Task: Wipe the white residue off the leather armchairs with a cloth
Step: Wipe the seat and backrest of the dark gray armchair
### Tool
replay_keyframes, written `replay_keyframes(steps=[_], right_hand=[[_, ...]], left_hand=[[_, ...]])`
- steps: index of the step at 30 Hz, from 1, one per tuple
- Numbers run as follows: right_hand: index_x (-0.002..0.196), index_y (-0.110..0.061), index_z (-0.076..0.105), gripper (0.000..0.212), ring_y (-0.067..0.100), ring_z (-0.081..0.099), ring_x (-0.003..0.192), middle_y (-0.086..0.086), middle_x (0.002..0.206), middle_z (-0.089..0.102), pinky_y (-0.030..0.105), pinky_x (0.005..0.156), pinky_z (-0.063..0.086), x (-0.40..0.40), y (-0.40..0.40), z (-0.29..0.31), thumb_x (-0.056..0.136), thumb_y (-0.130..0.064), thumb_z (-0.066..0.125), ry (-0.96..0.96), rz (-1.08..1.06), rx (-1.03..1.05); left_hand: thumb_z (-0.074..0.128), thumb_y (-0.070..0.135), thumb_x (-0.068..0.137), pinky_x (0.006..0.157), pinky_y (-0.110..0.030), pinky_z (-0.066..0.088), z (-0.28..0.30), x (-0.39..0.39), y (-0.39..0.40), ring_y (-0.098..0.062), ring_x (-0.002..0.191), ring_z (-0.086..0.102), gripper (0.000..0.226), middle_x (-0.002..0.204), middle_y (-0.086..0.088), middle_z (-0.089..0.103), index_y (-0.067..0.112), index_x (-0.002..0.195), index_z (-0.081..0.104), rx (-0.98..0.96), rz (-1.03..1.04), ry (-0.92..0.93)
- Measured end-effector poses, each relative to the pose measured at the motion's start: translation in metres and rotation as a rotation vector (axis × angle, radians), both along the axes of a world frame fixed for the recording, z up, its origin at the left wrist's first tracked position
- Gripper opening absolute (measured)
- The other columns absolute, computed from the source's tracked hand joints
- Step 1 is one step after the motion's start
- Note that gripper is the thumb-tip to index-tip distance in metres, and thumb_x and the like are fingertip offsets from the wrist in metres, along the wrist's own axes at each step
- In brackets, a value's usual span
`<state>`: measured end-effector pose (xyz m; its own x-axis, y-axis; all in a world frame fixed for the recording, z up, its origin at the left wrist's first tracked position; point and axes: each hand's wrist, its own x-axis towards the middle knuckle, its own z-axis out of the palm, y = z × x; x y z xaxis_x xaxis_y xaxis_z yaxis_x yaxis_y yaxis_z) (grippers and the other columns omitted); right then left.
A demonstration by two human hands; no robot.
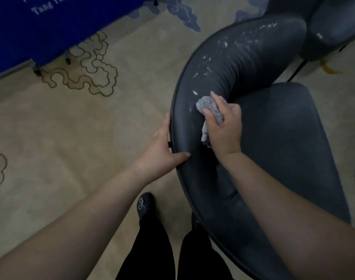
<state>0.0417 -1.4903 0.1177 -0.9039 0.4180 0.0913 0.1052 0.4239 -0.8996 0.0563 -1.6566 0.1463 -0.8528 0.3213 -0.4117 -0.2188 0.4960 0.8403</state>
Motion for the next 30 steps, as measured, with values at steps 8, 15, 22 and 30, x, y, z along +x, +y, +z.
replay_keyframes(steps=[8, 15, 22, 30], right_hand=[[0.125, -0.023, 0.062, 0.038, -0.002, 0.051, 0.092, 0.002, 0.108, 0.042, -0.002, 0.085, 0.034, -0.037, -0.003, 0.005, 0.088, -0.016, 0.065, -0.052, -0.161, -0.072], [0.123, -0.027, 0.063, 0.039, -0.006, 0.051, 0.089, -0.007, 0.096, 0.039, 0.004, 0.086, 0.039, -0.037, -0.028, 0.006, 0.086, -0.017, 0.069, 0.020, 0.051, 0.081], [0.122, -0.029, 0.064, 0.036, -0.001, 0.059, 0.080, -0.003, 0.099, 0.041, 0.013, 0.074, 0.051, -0.072, -0.010, 0.010, 0.087, -0.021, 0.066, -0.011, -0.155, -0.035], [0.123, -0.026, 0.064, 0.037, -0.003, 0.053, 0.081, -0.004, 0.097, 0.039, -0.001, 0.080, 0.038, -0.096, 0.006, 0.001, 0.087, -0.016, 0.067, -0.049, -0.168, -0.022]], left_hand=[[0.081, 0.011, 0.074, 0.083, -0.003, 0.043, 0.006, -0.050, -0.006, 0.017, 0.101, 0.052, 0.113, 0.127, 0.033, 0.037, 0.020, 0.155, 0.003, 0.058, -0.176, 0.002], [0.082, 0.016, 0.073, 0.088, -0.014, 0.049, 0.007, -0.083, -0.011, 0.001, 0.111, 0.055, 0.112, 0.144, 0.017, 0.040, 0.022, 0.155, 0.005, 0.055, -0.279, 0.022], [0.082, 0.018, 0.072, 0.091, -0.015, 0.048, 0.003, -0.103, -0.004, -0.002, 0.113, 0.055, 0.105, 0.135, 0.023, 0.045, 0.028, 0.152, 0.015, 0.068, -0.291, 0.046], [0.077, 0.016, 0.077, 0.090, -0.025, 0.053, 0.002, -0.138, 0.016, -0.002, 0.107, 0.061, 0.077, 0.124, 0.025, 0.054, 0.034, 0.140, 0.035, 0.094, -0.242, 0.024]])
